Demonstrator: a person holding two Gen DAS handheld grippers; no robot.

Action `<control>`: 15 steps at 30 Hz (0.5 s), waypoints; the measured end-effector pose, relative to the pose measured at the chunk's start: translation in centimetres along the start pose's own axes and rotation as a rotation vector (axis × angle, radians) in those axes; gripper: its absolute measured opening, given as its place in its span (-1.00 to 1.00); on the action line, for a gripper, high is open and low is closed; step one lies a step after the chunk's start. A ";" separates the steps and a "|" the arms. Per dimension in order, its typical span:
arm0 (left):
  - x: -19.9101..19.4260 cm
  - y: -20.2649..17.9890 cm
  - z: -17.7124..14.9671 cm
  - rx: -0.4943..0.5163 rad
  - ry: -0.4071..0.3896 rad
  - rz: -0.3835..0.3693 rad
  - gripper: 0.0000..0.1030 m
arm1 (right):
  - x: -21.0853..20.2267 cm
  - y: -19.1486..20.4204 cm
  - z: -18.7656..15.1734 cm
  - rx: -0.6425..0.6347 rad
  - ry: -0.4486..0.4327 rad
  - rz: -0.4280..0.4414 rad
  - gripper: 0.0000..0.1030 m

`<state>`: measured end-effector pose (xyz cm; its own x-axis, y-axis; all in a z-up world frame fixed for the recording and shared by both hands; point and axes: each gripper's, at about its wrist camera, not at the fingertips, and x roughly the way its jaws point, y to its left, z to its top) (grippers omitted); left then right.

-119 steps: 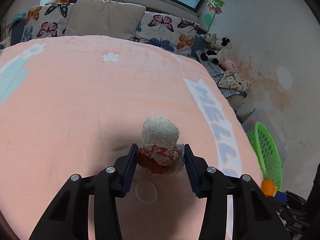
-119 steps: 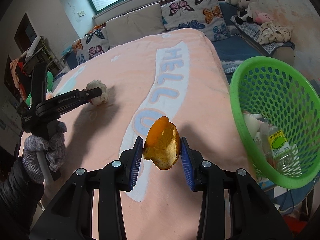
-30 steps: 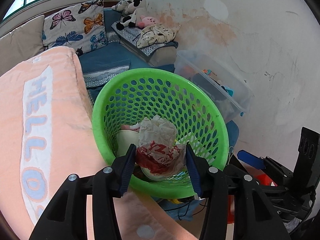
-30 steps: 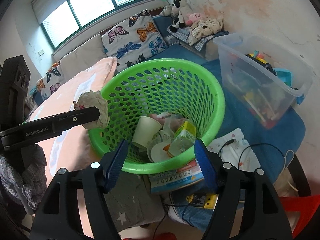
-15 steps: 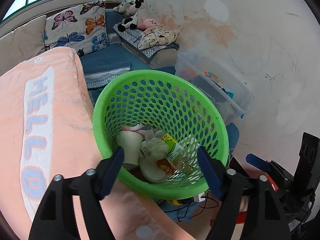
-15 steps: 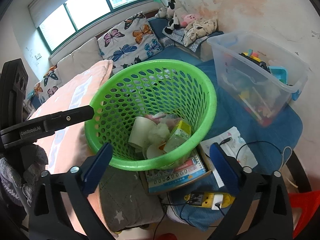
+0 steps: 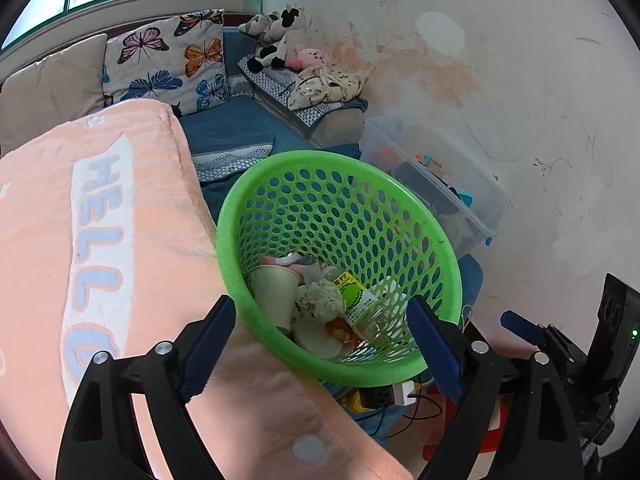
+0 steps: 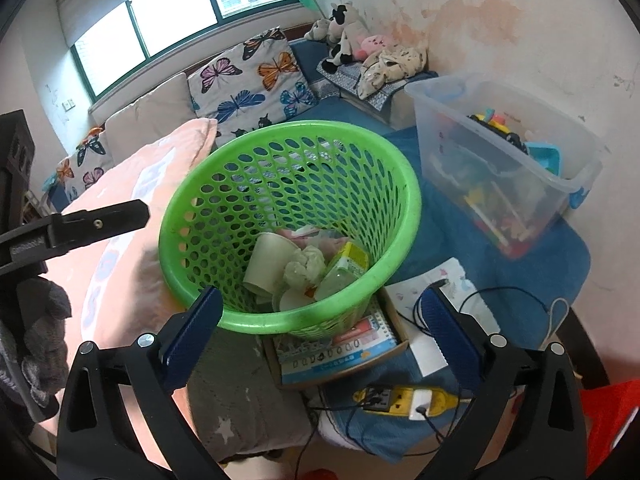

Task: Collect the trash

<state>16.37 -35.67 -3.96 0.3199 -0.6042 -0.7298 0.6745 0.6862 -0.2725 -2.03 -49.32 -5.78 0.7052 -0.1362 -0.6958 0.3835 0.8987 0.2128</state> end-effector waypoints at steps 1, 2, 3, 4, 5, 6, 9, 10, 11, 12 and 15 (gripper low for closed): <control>-0.2 0.1 -0.1 0.001 -0.003 0.001 0.69 | -0.1 0.1 0.0 -0.005 -0.004 -0.005 0.91; -0.4 0.1 -0.2 0.002 -0.006 0.003 0.69 | -0.2 0.1 0.0 -0.007 -0.006 -0.008 0.91; -0.6 0.1 -0.3 0.004 -0.009 0.007 0.70 | -0.3 0.1 -0.1 -0.009 -0.008 -0.012 0.91; -0.8 0.2 -0.4 0.008 -0.013 0.014 0.72 | -0.4 0.1 -0.1 -0.013 -0.013 -0.015 0.91; -1.1 0.3 -0.5 0.011 -0.017 0.021 0.74 | -0.6 0.2 -0.1 -0.019 -0.016 -0.019 0.92; -1.3 0.3 -0.6 0.014 -0.022 0.025 0.76 | -0.7 0.4 -0.1 -0.026 -0.018 -0.022 0.91; -2.0 0.6 -1.0 0.011 -0.037 0.036 0.81 | -0.9 0.6 -0.3 -0.040 -0.026 -0.030 0.92; -2.3 0.7 -1.2 0.008 -0.042 0.041 0.81 | -1.1 0.8 -0.3 -0.045 -0.026 -0.031 0.92; -2.6 0.9 -1.3 0.007 -0.047 0.045 0.82 | -1.2 1.0 -0.4 -0.048 -0.027 -0.029 0.92; -2.9 1.0 -1.4 0.006 -0.051 0.051 0.83 | -1.3 1.1 -0.4 -0.048 -0.027 -0.026 0.92; -4.0 1.4 -1.9 0.003 -0.069 0.070 0.85 | -1.5 1.7 -0.6 -0.055 -0.024 -0.022 0.92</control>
<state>14.76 -31.49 -2.64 0.4119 -0.5812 -0.7018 0.6504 0.7270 -0.2203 -2.82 -47.28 -4.77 0.7113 -0.1650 -0.6832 0.3661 0.9168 0.1598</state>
